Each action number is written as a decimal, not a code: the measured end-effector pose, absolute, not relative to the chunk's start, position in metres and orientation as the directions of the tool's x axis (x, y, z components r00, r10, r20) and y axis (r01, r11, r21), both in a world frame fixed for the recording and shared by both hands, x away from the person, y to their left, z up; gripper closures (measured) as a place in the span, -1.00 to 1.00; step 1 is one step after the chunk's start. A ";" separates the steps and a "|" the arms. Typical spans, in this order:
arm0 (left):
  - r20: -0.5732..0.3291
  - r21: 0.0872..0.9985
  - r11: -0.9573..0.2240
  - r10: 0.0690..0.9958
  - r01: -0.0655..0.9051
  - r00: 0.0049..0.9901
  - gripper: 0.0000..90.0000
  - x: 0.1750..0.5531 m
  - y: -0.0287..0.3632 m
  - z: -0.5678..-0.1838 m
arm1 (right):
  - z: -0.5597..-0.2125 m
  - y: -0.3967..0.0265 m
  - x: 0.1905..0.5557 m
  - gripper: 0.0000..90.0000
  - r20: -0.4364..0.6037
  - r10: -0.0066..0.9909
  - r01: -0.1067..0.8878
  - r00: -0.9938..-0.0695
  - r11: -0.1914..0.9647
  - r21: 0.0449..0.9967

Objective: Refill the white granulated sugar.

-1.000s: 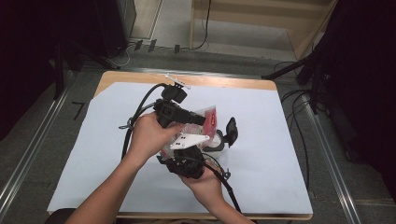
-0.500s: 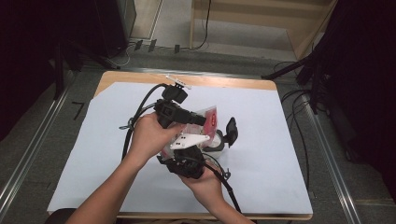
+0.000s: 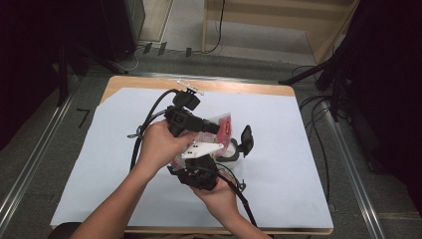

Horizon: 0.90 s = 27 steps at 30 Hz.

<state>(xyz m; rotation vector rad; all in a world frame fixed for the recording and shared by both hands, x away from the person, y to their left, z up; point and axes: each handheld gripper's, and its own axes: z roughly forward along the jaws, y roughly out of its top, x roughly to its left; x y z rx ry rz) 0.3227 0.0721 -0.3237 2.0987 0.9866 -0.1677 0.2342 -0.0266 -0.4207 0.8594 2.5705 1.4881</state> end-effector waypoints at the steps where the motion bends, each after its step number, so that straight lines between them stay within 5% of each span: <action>1: -0.420 0.606 -0.381 0.593 0.698 0.687 0.68 0.323 0.072 -0.324 | -0.421 -0.027 0.234 0.80 0.226 0.485 0.438 -0.845 0.383 0.813; 27: -0.413 0.599 -0.391 0.597 0.699 0.688 0.71 0.323 0.072 -0.324 | -0.420 -0.027 0.234 0.80 0.221 0.487 0.436 -0.845 0.386 0.813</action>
